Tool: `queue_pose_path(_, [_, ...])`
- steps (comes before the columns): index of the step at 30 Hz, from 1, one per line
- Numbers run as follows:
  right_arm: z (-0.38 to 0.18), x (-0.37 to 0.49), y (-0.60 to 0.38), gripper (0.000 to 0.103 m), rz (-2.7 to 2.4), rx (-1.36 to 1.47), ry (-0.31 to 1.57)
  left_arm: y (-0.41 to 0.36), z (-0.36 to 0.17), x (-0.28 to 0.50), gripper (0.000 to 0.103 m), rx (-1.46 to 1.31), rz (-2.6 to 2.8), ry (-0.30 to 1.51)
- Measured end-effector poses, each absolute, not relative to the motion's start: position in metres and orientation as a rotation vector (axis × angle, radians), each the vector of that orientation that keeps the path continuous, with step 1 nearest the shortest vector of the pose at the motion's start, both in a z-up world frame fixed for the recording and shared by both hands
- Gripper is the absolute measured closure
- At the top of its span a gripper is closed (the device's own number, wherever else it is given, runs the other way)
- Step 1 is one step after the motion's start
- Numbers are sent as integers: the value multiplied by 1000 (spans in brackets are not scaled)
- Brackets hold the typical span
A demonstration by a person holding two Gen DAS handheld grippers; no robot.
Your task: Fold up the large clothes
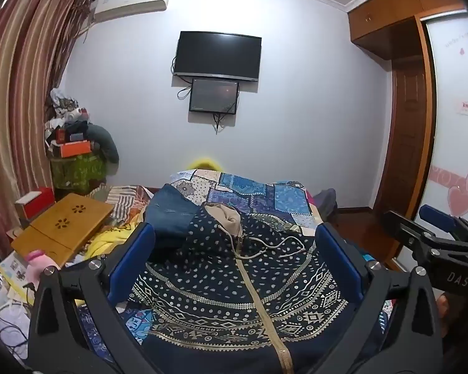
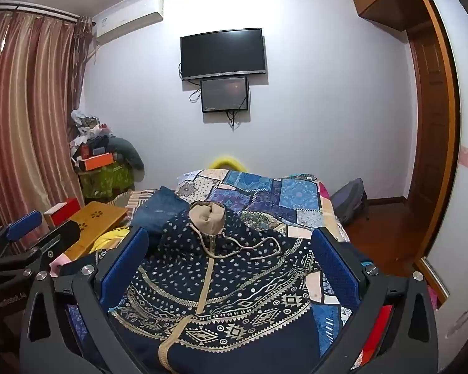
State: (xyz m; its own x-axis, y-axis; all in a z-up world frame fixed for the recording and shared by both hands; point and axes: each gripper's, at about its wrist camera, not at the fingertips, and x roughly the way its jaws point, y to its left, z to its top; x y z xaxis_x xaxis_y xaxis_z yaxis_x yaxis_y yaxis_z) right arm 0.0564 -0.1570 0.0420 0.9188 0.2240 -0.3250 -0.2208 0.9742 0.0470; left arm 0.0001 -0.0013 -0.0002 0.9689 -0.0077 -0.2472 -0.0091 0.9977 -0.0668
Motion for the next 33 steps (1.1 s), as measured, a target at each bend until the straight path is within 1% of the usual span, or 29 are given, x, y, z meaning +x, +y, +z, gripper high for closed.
queue_pose_path(2, [42, 57, -156, 0, 228, 9, 334, 6, 0, 4, 0, -122, -4, 269])
queue_pose_path(7, [41, 58, -155, 0, 228, 17, 337, 6, 1, 5, 0, -115, 1, 275])
queue_pose_path(10, [45, 56, -160, 0, 227, 20, 338, 11, -7, 7, 0, -119, -2, 273])
queue_pose_path(14, [37, 59, -155, 0, 226, 8, 343, 5, -13, 12, 0, -108, 2, 273])
queue_pose_path(33, [37, 60, -154, 0, 234, 5, 357, 5, -6, 6, 0, -98, -6, 271])
